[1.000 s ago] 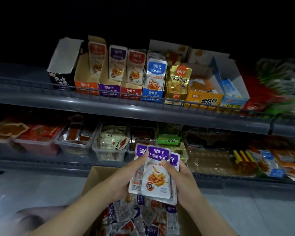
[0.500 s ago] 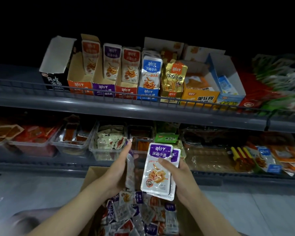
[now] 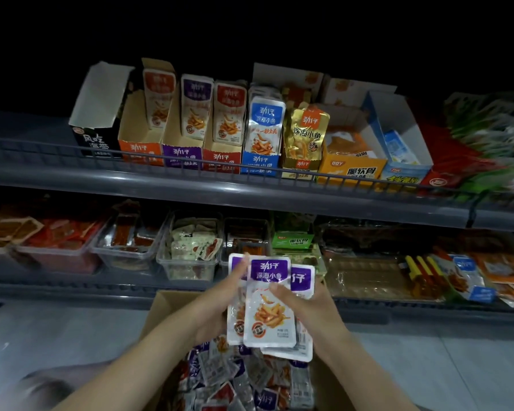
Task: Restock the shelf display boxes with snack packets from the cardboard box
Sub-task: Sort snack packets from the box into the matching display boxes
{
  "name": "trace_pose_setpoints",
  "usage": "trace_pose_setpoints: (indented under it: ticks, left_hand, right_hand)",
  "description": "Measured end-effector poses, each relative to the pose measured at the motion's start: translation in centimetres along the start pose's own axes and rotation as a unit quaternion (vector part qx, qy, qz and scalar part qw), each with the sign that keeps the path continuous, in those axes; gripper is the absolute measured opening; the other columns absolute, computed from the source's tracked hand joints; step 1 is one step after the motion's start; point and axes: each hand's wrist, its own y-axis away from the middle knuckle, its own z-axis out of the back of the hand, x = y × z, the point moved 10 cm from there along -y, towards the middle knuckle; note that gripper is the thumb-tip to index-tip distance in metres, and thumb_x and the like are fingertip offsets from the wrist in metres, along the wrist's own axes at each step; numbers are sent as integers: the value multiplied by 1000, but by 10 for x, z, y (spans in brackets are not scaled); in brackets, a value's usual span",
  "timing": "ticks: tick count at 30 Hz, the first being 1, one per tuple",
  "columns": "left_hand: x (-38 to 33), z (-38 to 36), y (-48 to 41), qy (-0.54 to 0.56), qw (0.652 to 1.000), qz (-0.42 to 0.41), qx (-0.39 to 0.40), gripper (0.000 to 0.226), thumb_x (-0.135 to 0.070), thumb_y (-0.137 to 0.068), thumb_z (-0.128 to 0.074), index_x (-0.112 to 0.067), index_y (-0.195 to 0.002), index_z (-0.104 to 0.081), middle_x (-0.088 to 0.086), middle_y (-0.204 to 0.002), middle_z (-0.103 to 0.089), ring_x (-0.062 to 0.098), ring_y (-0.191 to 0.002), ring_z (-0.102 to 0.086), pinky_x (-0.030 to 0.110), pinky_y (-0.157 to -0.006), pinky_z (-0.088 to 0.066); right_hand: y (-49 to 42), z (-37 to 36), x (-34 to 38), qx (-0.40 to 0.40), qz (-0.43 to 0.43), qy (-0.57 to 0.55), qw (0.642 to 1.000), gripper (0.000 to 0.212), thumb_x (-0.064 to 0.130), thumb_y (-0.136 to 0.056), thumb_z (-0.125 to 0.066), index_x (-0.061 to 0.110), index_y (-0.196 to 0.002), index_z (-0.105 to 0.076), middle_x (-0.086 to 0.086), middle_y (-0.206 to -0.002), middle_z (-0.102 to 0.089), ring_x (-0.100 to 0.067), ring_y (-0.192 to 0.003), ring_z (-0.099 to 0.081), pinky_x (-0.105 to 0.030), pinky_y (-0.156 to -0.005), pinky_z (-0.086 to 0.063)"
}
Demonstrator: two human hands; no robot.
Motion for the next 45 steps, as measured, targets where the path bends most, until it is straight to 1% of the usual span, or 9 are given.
trace_pose_setpoints:
  ticks: [3,6,9,12,21,27,31,37,45]
  left_hand:
    - [-5,-6,1,-48,998,-47,6,42,-47,-77,-66,-17,-106,-67,6,-98,-75,22,-95,-70,44,-97,-49]
    - [-13,6,0,29,998,-63,-13,29,-27,-81,-68,-9,-104,-65,12,-94,-74,26,-84,-72,38,-77,-59]
    - [-18,19,-2,96,993,-53,-46,25,-24,-86,-64,-6,-104,-64,15,-96,-74,27,-79,-72,36,-68,-58]
    - [-12,12,-6,107,993,-28,-26,31,-28,-93,-54,-4,-111,-62,18,-100,-72,32,-90,-70,43,-82,-52]
    - [-2,-18,2,43,997,-27,65,64,-77,-75,-47,-32,-120,-57,6,-122,-62,23,-113,-58,43,-88,-48]
    - [-21,-13,24,-6,994,-55,96,30,-22,-74,-60,-10,-101,-64,8,-90,-74,19,-81,-70,32,-78,-50]
    - [-32,-8,37,-6,992,-44,118,45,-12,-62,-57,-5,-106,-63,18,-100,-70,29,-90,-66,40,-87,-50]
    - [-65,-2,66,10,988,-82,134,43,-12,-79,-69,-7,-120,-56,17,-109,-70,30,-103,-67,39,-89,-53]
    - [-121,38,97,-123,952,-276,-47,37,-14,-85,-70,-20,-117,-52,2,-104,-69,15,-85,-72,29,-56,-58]
  right_hand:
    - [-1,-2,-5,-14,-5,0,1000,21,21,-86,-70,20,-106,-64,-3,-96,-75,-19,-86,-72,-34,-76,-58]
    - [-8,6,-3,-25,2,-5,1000,19,14,-89,-66,17,-107,-63,-4,-99,-74,-24,-92,-71,-46,-87,-55]
    - [-11,23,14,-70,43,11,997,18,10,-86,-67,16,-103,-63,-1,-96,-74,-19,-88,-71,-37,-77,-57]
    - [-12,26,37,-84,104,84,987,22,11,-85,-68,21,-103,-60,4,-89,-73,-11,-76,-72,-25,-61,-56]
    - [-1,-35,29,56,88,188,977,38,46,-97,-40,31,-127,-57,12,-120,-60,-2,-103,-60,-23,-88,-52]
    - [9,-24,54,30,127,137,982,40,11,-89,-64,28,-123,-51,1,-111,-60,10,-82,-61,-13,-62,-51]
    - [6,-37,58,127,72,113,983,67,35,-68,-76,34,-129,-48,8,-119,-63,-6,-106,-61,-20,-78,-52]
    - [12,-56,100,129,135,115,976,54,19,-75,-77,32,-121,-51,9,-108,-68,-4,-97,-66,-22,-73,-55]
    - [2,-66,154,79,181,43,979,65,9,-77,-75,34,-130,-48,1,-118,-63,-14,-104,-65,-30,-78,-58]
